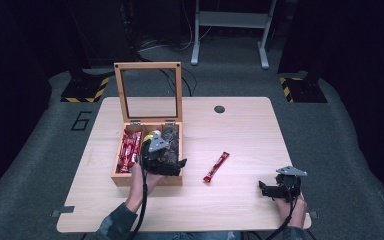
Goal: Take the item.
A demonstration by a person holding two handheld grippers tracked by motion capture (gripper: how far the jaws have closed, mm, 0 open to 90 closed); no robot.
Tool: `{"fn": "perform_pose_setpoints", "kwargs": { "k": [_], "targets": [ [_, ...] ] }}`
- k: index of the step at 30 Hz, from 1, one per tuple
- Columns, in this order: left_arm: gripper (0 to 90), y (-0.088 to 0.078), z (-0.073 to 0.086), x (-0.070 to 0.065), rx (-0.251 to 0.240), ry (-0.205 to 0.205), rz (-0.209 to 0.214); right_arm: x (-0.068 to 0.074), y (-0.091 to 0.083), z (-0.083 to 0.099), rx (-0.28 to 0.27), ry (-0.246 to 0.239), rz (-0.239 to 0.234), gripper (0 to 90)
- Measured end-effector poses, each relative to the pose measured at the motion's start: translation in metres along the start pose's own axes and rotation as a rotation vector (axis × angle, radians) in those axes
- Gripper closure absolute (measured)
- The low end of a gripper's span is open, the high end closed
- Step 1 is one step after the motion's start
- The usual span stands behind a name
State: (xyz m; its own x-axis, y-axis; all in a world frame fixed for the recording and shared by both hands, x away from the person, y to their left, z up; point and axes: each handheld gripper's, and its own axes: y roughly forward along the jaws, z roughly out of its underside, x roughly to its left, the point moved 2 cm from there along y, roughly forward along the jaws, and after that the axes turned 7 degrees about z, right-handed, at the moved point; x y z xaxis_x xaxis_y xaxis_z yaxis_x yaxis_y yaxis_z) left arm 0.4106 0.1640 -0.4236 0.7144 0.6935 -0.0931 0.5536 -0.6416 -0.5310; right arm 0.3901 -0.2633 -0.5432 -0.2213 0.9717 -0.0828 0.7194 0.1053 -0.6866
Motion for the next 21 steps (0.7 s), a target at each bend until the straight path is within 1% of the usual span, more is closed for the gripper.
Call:
{"fn": "perform_pose_setpoints", "kwargs": {
  "k": [2,3,4,5,6,7,8,9,10,11,12,13,15,16,17,18,21],
  "targets": [
    [3.9,-0.007,0.004,0.005,-0.001,-0.001,-0.013,0.0,0.0,0.0,0.0,0.0,0.0,2.7],
    [3.9,-0.015,0.008,0.009,-0.007,0.0,-0.031,0.0,0.0,0.0,0.0,0.0,0.0,2.7],
    [3.8,-0.015,0.008,0.009,-0.007,0.0,-0.031,0.0,0.0,0.0,0.0,0.0,0.0,2.7],
    [3.7,-0.023,0.013,0.014,-0.006,-0.004,-0.043,0.0,0.0,0.0,0.0,0.0,0.0,2.7],
    [3.5,-0.023,0.013,0.014,-0.006,-0.004,-0.043,0.0,0.0,0.0,0.0,0.0,0.0,2.7],
    [3.5,-0.027,0.015,0.016,-0.009,-0.006,-0.051,0.0,0.0,0.0,0.0,0.0,0.0,2.7],
    [3.3,-0.035,0.02,0.021,-0.021,-0.019,-0.067,0.0,0.0,0.0,0.0,0.0,0.0,2.7],
    [3.3,-0.038,0.021,0.023,-0.022,-0.023,-0.067,0.0,0.0,0.0,0.0,0.0,0.0,2.7],
    [3.2,-0.038,0.021,0.023,-0.022,-0.023,-0.067,0.0,0.0,0.0,0.0,0.0,0.0,2.7],
    [3.2,-0.047,0.026,0.028,-0.023,-0.024,-0.083,0.0,0.0,0.0,0.0,0.0,0.001,2.7],
    [3.1,-0.051,0.029,0.031,-0.021,-0.028,-0.093,0.0,0.0,0.0,0.0,0.001,0.001,2.7],
    [2.9,-0.051,0.029,0.031,-0.021,-0.028,-0.093,0.0,0.0,0.0,0.0,0.001,0.001,2.7],
    [2.8,-0.059,0.034,0.035,-0.029,-0.041,-0.106,0.0,0.0,0.0,0.0,0.001,0.001,2.7],
    [2.6,-0.064,0.038,0.037,-0.033,-0.047,-0.117,0.001,0.0,0.0,0.004,0.01,0.001,2.7],
    [2.3,-0.069,0.042,0.04,-0.042,-0.061,-0.129,0.0,0.0,0.0,0.0,0.001,0.001,2.7],
    [2.1,-0.069,0.042,0.04,-0.042,-0.061,-0.129,0.0,0.0,0.0,0.0,0.001,0.001,2.7],
    [2.1,-0.082,0.052,0.046,-0.06,-0.077,-0.161,0.0,0.0,0.0,0.0,0.001,0.001,2.7]
  ]
}}
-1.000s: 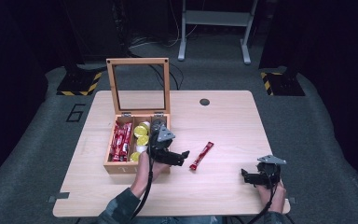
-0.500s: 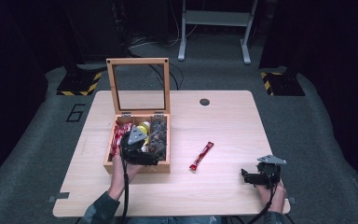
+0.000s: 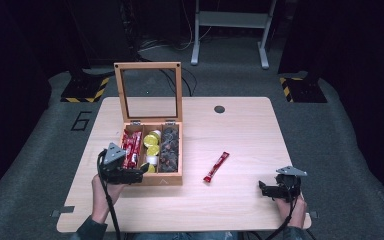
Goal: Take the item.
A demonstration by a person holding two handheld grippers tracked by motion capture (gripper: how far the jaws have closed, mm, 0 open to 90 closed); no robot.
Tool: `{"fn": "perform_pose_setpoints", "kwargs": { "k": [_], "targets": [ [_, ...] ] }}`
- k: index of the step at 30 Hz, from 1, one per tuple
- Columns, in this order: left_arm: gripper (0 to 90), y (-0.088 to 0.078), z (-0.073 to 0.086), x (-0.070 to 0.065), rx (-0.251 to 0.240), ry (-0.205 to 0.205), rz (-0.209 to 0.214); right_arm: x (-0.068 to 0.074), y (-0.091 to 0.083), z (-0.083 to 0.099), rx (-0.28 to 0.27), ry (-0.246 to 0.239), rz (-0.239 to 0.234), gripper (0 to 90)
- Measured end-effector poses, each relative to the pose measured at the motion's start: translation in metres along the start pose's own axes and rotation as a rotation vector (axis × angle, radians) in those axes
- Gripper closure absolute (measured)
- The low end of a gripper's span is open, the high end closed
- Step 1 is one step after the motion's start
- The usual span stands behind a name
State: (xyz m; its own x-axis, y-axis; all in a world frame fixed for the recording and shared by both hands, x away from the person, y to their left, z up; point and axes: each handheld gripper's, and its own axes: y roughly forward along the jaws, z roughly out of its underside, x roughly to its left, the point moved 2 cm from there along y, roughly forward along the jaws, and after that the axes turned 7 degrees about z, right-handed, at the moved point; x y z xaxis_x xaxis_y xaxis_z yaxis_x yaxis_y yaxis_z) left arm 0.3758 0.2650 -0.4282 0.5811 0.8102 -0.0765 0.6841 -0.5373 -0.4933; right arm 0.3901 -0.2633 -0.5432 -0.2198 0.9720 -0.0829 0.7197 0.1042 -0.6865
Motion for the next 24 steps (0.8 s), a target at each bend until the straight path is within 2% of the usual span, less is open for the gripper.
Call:
{"fn": "perform_pose_setpoints", "kwargs": {
  "k": [4,7,12,19,24],
  "targets": [
    [2.3,-0.016,0.015,0.011,0.0,-0.025,-0.036,0.0,0.0,0.0,0.002,0.004,0.001,2.7],
    [2.2,-0.022,0.021,0.015,-0.007,-0.032,-0.058,0.001,0.0,0.0,0.005,0.011,0.001,2.7],
    [2.4,-0.036,0.042,0.026,-0.013,-0.075,-0.098,0.001,0.0,0.0,0.005,0.011,0.001,2.7],
    [2.2,-0.045,0.073,0.046,0.032,-0.118,-0.161,0.0,0.0,0.0,-0.004,-0.004,0.003,2.7],
    [1.7,-0.043,0.096,0.059,0.066,-0.16,-0.18,0.0,0.0,0.0,-0.004,-0.004,0.003,2.7]
  ]
}}
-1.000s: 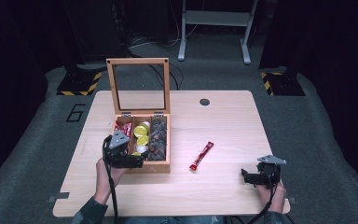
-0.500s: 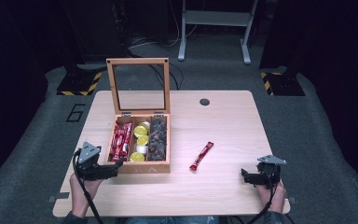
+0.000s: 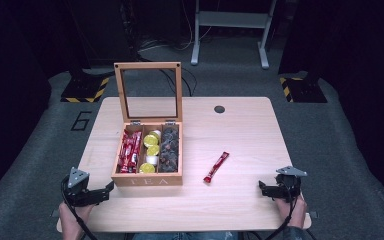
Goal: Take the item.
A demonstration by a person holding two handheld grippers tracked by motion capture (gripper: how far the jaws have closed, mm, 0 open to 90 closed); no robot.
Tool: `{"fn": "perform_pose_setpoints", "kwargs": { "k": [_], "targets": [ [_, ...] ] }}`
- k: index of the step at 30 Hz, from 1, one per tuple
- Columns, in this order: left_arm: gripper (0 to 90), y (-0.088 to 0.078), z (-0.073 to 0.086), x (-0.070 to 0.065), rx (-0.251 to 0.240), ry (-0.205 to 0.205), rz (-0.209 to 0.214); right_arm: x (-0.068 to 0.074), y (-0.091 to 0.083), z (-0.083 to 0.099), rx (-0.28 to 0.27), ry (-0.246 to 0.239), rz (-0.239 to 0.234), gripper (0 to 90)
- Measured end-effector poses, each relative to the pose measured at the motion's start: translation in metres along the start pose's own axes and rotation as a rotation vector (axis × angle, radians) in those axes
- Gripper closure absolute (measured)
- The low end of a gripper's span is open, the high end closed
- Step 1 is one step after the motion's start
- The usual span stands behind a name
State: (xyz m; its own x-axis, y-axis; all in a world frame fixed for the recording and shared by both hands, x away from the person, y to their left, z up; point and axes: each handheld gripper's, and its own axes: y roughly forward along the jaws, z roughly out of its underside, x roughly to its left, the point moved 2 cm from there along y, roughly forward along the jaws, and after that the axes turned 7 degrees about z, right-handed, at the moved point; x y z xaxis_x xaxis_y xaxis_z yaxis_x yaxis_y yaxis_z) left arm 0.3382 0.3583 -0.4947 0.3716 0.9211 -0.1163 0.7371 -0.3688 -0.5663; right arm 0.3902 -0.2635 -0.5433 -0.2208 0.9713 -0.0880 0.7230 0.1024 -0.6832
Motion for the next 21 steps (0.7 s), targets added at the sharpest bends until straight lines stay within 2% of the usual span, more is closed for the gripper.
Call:
{"fn": "perform_pose_setpoints", "kwargs": {
  "k": [4,5,6,12,17,18,21],
  "targets": [
    [1.2,0.01,0.015,0.012,0.057,-0.002,-0.028,0.0,0.0,0.0,0.0,0.002,0.0,2.7],
    [1.0,0.01,0.015,0.012,0.057,-0.002,-0.028,0.0,0.0,0.0,0.0,0.002,0.0,2.7],
    [0.5,0.015,0.02,0.015,0.081,0.003,-0.03,0.0,0.0,0.0,-0.001,0.001,0.0,2.7],
    [0.3,0.024,0.03,0.021,0.104,0.004,-0.047,0.001,0.0,0.0,-0.002,0.006,0.002,2.7],
    [0.3,0.031,0.038,0.029,0.131,-0.007,-0.043,0.001,0.0,0.0,-0.005,0.009,0.004,2.7],
    [0.1,0.031,0.038,0.03,0.144,0.0,-0.054,0.001,0.0,0.0,-0.004,0.008,0.006,2.6],
    [0.2,0.032,0.037,0.032,0.149,0.012,-0.039,0.001,0.0,0.0,-0.001,0.005,0.004,2.3]
  ]
}}
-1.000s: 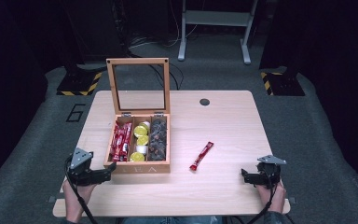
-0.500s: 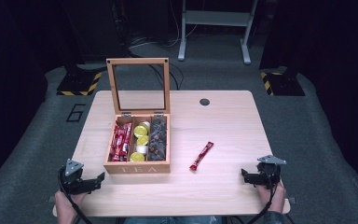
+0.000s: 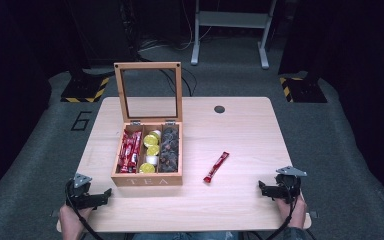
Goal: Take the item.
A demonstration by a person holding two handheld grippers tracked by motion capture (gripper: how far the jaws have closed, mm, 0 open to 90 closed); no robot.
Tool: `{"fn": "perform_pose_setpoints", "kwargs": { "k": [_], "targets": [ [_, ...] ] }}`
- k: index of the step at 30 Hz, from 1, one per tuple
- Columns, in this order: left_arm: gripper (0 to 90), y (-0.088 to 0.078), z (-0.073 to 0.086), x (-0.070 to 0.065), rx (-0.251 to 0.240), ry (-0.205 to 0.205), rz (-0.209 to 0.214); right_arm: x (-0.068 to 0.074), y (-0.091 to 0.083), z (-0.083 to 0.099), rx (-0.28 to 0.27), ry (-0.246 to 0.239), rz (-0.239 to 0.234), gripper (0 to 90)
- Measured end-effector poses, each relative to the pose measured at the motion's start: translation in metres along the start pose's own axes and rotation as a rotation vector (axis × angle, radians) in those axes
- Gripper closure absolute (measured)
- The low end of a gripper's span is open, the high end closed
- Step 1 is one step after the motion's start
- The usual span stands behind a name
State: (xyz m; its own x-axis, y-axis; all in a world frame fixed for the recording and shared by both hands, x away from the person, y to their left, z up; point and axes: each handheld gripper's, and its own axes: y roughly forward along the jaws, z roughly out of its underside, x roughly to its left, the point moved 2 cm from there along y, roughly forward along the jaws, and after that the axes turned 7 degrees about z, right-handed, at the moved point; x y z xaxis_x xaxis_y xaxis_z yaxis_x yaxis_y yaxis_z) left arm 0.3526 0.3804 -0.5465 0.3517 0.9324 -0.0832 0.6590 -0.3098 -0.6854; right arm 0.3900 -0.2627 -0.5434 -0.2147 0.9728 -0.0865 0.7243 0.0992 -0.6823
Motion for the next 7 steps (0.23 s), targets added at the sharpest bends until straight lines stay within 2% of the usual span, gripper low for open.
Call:
{"fn": "perform_pose_setpoints", "kwargs": {
  "k": [1,7],
  "targets": [
    [0.1,0.0003,-0.0002,0.0004,0.0,0.002,0.004,0.0012,0.0001,-0.0003,0.004,0.014,0.0,1.8],
    [0.1,0.0026,-0.0027,0.0035,0.001,0.026,0.026,0.0014,0.0007,-0.0005,0.004,0.02,0.008,1.1]
  ]
}}
